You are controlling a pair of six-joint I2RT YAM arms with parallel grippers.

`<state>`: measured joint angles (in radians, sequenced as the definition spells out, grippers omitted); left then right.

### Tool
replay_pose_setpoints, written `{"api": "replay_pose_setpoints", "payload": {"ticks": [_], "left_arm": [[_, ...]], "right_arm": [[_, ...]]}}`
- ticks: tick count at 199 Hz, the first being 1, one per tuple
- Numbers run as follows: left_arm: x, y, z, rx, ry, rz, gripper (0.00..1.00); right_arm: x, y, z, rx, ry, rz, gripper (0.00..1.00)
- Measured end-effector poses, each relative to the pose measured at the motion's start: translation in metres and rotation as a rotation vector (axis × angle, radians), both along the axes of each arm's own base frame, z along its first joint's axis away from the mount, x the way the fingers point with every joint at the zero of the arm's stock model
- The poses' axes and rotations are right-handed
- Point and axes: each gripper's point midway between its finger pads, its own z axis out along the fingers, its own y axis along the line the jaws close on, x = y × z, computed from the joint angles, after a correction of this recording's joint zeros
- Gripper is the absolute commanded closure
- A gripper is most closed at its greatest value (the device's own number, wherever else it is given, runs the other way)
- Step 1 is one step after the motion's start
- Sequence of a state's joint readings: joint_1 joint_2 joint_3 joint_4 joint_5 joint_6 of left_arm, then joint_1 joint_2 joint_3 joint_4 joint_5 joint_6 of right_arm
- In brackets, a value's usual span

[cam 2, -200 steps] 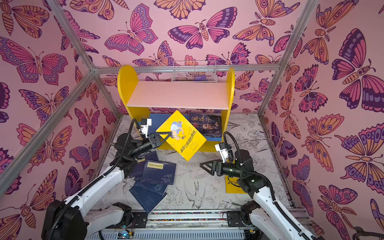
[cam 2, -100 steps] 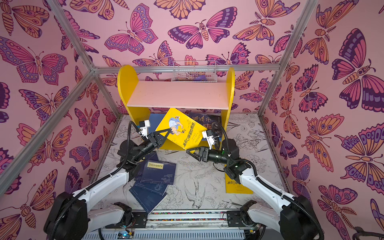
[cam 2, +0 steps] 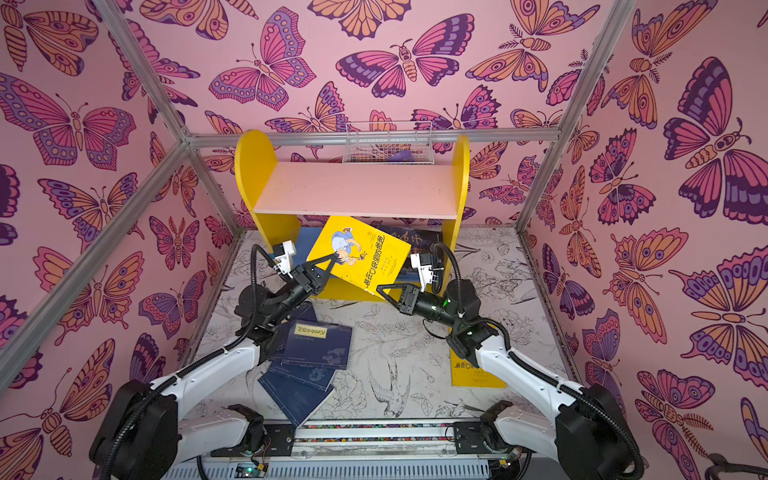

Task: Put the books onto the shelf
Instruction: 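Carry the upright yellow book with both grippers toward the blue shelf, then lay the yellow book onto the shelf stack with left gripper while right releases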

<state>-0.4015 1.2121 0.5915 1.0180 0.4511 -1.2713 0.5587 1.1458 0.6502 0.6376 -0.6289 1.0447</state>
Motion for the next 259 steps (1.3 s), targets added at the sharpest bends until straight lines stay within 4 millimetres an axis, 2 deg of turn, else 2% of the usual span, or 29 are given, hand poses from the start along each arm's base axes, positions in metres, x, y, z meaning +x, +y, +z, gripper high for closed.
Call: {"api": "replay_pose_setpoints", "payload": {"ticks": [13,37,70,107,138,158,167,185,219,235,243,251,259], "left_arm": [[-0.004,0.000,-0.008,0.021,0.012,-0.009,0.48],[-0.010,0.008,-0.023,0.083,0.054,-0.011,0.39],[-0.005,0.034,-0.025,0.185,0.092,0.016,0.37],[-0.003,0.034,-0.020,0.318,0.118,-0.054,0.36],[-0.005,0.027,-0.047,0.375,0.205,-0.143,0.38],[-0.009,0.023,-0.061,0.384,0.257,-0.191,0.39],[-0.011,0.022,-0.062,0.382,0.260,-0.207,0.42],[-0.015,0.020,-0.059,0.373,0.256,-0.235,0.56],[-0.016,0.015,-0.056,0.355,0.240,-0.281,1.00],[-0.013,0.014,-0.057,0.352,0.239,-0.288,1.00],[-0.011,0.013,-0.056,0.353,0.237,-0.287,1.00],[-0.010,0.013,-0.055,0.353,0.234,-0.284,1.00],[-0.009,0.012,-0.053,0.355,0.223,-0.277,1.00]], "right_arm": [[0.001,-0.001,-0.002,-0.002,0.013,-0.003,1.00],[0.010,-0.014,-0.014,-0.032,0.068,-0.022,1.00],[0.007,-0.031,-0.030,-0.088,0.161,0.034,1.00],[-0.015,-0.035,-0.025,-0.126,0.189,0.156,1.00],[-0.024,-0.036,-0.011,-0.129,0.158,0.205,1.00],[-0.025,-0.036,-0.010,-0.130,0.156,0.219,1.00],[-0.025,-0.035,-0.012,-0.133,0.167,0.226,1.00],[-0.023,-0.033,-0.016,-0.135,0.186,0.240,1.00],[-0.020,-0.032,-0.025,-0.147,0.217,0.257,1.00],[-0.016,-0.033,-0.025,-0.156,0.217,0.256,1.00],[-0.015,-0.034,-0.024,-0.162,0.215,0.255,0.87],[-0.013,-0.035,-0.023,-0.173,0.212,0.245,0.69],[-0.010,-0.037,-0.022,-0.190,0.205,0.226,0.58]]}}
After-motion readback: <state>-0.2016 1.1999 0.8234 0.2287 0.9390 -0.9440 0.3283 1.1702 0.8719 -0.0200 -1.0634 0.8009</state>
